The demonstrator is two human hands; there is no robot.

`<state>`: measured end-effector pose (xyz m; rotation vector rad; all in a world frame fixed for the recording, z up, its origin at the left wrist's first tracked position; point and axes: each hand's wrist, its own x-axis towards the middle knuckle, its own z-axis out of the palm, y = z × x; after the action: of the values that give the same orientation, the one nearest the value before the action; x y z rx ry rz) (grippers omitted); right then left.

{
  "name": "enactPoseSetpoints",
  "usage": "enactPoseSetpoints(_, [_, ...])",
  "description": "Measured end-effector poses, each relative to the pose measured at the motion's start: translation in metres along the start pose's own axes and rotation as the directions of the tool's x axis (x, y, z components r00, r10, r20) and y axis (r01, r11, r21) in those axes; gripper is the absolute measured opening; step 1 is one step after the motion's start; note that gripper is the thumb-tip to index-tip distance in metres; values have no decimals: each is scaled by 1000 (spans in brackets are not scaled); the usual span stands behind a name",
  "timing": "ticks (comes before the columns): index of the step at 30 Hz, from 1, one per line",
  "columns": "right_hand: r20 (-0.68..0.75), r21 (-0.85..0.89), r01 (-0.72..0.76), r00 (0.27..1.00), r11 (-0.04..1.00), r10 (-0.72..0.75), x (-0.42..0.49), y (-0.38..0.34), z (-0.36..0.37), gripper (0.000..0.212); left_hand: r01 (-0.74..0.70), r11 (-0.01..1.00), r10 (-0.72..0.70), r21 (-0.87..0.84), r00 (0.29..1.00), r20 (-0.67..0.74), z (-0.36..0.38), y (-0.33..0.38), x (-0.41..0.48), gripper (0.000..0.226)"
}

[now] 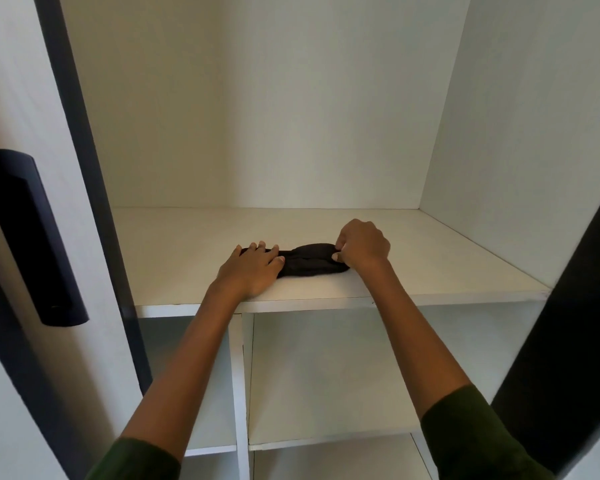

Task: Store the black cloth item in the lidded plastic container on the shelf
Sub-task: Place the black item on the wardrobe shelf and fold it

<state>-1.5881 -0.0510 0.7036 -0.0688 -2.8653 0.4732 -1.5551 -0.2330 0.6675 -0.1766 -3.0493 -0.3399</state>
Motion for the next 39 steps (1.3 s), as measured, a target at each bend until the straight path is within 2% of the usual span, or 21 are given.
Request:
enactPoseSetpoints(3, [84, 32, -51, 995, 998, 48, -2, 10, -5, 42, 46, 996, -43, 81, 998, -43, 5, 11, 6, 59])
enactPoseSetpoints(6, [103, -36, -22, 994, 999, 26, -4, 9, -8, 39, 15, 991, -6, 130, 998, -68, 10, 15, 6, 61])
enactPoseSetpoints(9, [141, -27, -19, 990, 999, 23, -4, 4, -12, 23, -50, 983, 61, 174, 997, -56, 8, 16, 4, 59])
enactPoseSetpoints(12, [115, 44, -29, 993, 999, 24, -3, 3, -13, 33, -81, 978, 87, 190, 996, -21, 5, 18, 3, 57])
enactPoseSetpoints(16, [11, 91, 15, 1000, 996, -16, -5, -8, -16, 34, -67, 992, 66, 108, 998, 18, 5, 18, 1, 57])
enactPoseSetpoints(19, [-162, 102, 99, 983, 990, -82, -11, -28, -28, 16, -56, 994, 55, 89, 998, 18, 3, 19, -1, 57])
enactPoseSetpoints(22, [-258, 55, 211, 947, 976, -191, -18, -60, -37, 24, -42, 997, 39, 64, 998, 42, 2, 21, -3, 57])
enactPoseSetpoints(24, [-263, -25, 292, 921, 956, -288, -26, -82, -36, 24, -19, 1000, 18, 25, 999, 27, 2, 25, -7, 56])
enactPoseSetpoints(27, [-201, -124, 401, 885, 907, -419, -38, -111, -25, 27, 102, 987, -103, -126, 995, -7, -10, 34, -19, 49])
enactPoseSetpoints(29, [-139, -175, 438, 876, 882, -462, -42, -123, -16, 18, 130, 967, -140, -220, 990, -29, -17, 40, -28, 40])
enactPoseSetpoints(30, [-136, -183, 446, 871, 876, -472, -42, -127, -12, 27, 143, 967, -153, -211, 988, -36, -16, 40, -28, 36])
enactPoseSetpoints(31, [-132, -190, 465, 861, 865, -492, -41, -130, -7, 40, 189, 941, -210, -281, 977, -43, -16, 36, -29, 28])
enactPoseSetpoints(32, [-121, -192, 486, 850, 853, -512, -40, -131, -4, 47, 179, 932, -212, -314, 974, -76, -12, 30, -29, 20])
enactPoseSetpoints(33, [-116, -189, 495, 846, 848, -520, -39, -130, -2, 50, 147, 955, -178, -259, 979, -98, -9, 25, -28, 17])
enactPoseSetpoints(35, [-114, -192, 482, 854, 855, -507, -36, -126, 0, 50, -9, 980, -19, -198, 990, -139, -8, 16, -31, 21])
enactPoseSetpoints(36, [-123, -197, 471, 858, 860, -498, -33, -124, 1, 50, -53, 971, 18, -232, 988, -151, -8, 9, -33, 25])
enactPoseSetpoints(38, [-138, -210, 455, 862, 865, -487, -32, -119, 5, 40, -106, 954, 31, -281, 966, -258, -12, -9, -37, 29])
enactPoseSetpoints(39, [-114, -207, 450, 871, 869, -478, -32, -119, 6, 26, -93, 955, -10, -282, 940, -342, -15, -20, -35, 31])
